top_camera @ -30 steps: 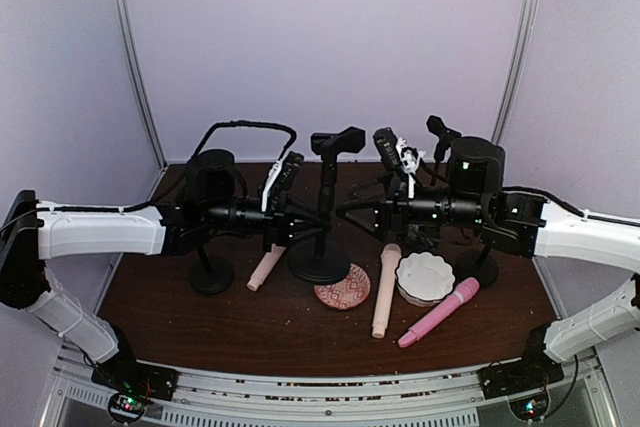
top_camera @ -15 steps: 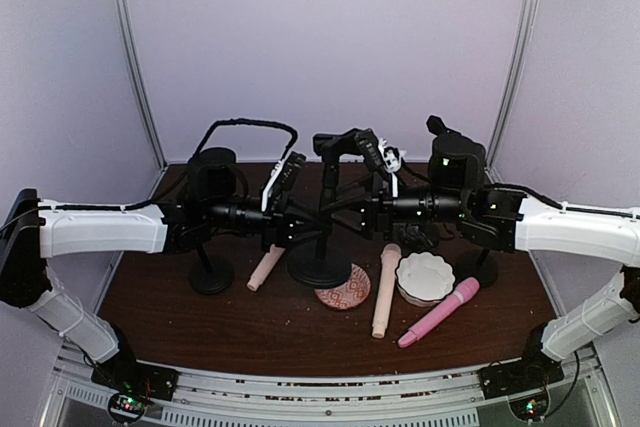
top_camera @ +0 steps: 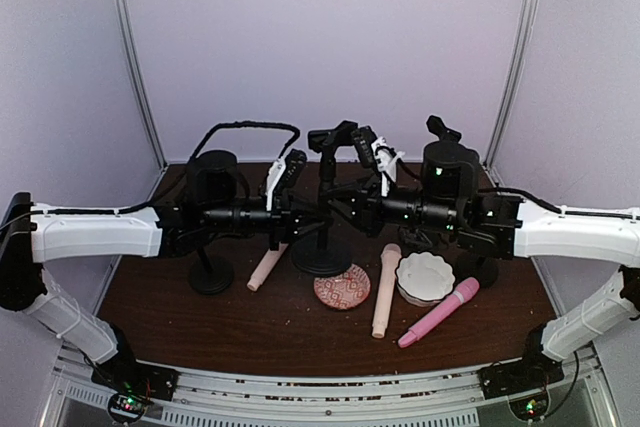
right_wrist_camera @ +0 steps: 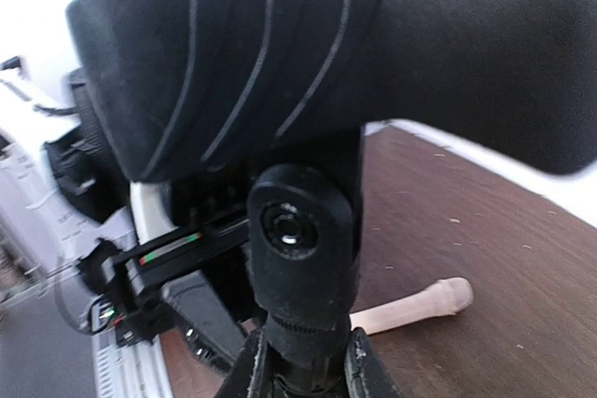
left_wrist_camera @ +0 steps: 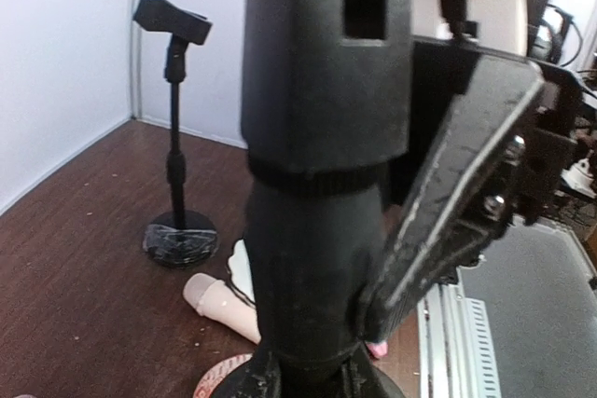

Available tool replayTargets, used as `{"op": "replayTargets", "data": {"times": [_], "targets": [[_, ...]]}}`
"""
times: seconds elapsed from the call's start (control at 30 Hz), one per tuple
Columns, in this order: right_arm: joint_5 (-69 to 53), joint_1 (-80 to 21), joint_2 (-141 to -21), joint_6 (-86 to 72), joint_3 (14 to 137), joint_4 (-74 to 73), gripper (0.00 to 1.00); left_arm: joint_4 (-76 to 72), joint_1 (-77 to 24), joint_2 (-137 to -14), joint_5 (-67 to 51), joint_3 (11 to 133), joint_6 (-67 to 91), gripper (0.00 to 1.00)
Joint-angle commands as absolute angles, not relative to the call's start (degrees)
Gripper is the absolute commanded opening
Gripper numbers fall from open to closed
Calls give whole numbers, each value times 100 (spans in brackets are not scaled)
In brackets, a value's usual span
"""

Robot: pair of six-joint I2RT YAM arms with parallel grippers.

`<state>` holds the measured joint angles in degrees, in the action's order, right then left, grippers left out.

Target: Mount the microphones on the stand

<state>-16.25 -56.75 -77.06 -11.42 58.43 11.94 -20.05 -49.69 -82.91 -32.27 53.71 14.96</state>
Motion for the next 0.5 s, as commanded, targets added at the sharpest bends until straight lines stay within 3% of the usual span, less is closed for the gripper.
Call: {"op": "replayTargets", "data": {"times": [0.0,0.07,0.17,0.27,0.33,0.4,0.47], "targets": [[1158,-6420,-7777,-1455,6282,689,0,-2267,-5129,-8015,-649,5370,1305,0],[1696,-6572,-7840,-1611,6397,527,0,-2328,-5182,-7980,-428,5291,1260,0],[1555,-6583,-7794,-1504,6547,280,4,-2256,-5184,-7973,-335,5282,1204,0],[534,-6354,-7472,-1200,6406,272,37,-2301,-5160,-7895,-616,5250,1016,0],[-96,-6075,-7176,-1087,6169,262,52,-2454,-5047,-7844,-1363,5224,925,0],[-830,-5772,-6901,-907,5775,509,60,-2636,-4941,-7822,-2327,5227,934,0],[-1765,-5464,-6755,-863,5549,685,61,-2657,-4882,-7888,-3193,5324,1003,0]]}}
